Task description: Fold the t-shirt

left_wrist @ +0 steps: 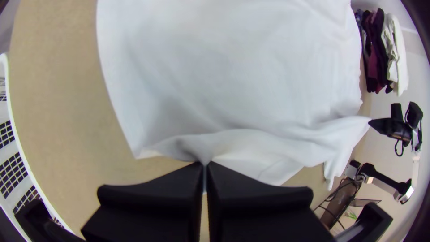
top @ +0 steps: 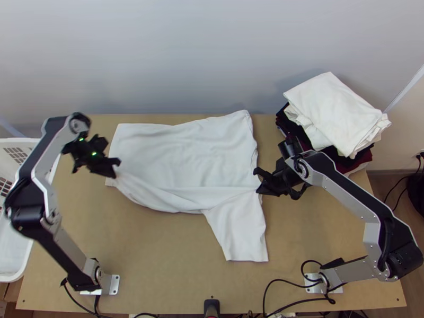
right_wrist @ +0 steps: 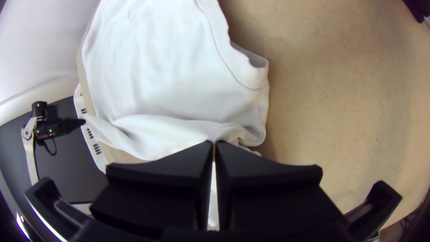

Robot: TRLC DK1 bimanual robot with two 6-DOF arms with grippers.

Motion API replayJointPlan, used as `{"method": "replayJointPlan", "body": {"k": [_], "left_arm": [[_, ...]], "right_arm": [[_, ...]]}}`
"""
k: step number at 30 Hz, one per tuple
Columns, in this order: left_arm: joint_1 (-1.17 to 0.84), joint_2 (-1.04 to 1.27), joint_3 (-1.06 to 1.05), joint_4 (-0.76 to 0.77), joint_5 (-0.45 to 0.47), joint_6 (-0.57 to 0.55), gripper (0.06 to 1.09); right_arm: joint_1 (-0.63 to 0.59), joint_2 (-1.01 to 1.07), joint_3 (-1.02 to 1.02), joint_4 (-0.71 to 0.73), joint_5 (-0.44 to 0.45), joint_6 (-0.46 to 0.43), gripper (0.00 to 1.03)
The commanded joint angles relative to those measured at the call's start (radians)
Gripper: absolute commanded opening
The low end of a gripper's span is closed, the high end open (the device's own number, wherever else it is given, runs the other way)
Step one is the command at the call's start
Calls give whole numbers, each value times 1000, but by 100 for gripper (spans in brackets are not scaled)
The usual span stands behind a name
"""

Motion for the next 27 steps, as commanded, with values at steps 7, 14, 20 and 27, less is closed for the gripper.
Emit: {"method": "replayJointPlan", "body": {"k": [7, 14, 20, 27], "left_arm": [[-122, 280, 350, 7, 13, -179, 10], [-183, 418, 576, -2, 13, -274, 39], [-194, 374, 579, 42, -2, -316, 104], [-56, 288, 586, 73, 200, -382, 104]], "right_arm": [[12, -42, -63, 22, 27, 16, 3], [61, -54, -95, 48, 54, 50, 3], [104, -56, -106, 64, 73, 69, 3], [108, -45, -110, 71, 85, 69, 3]]}}
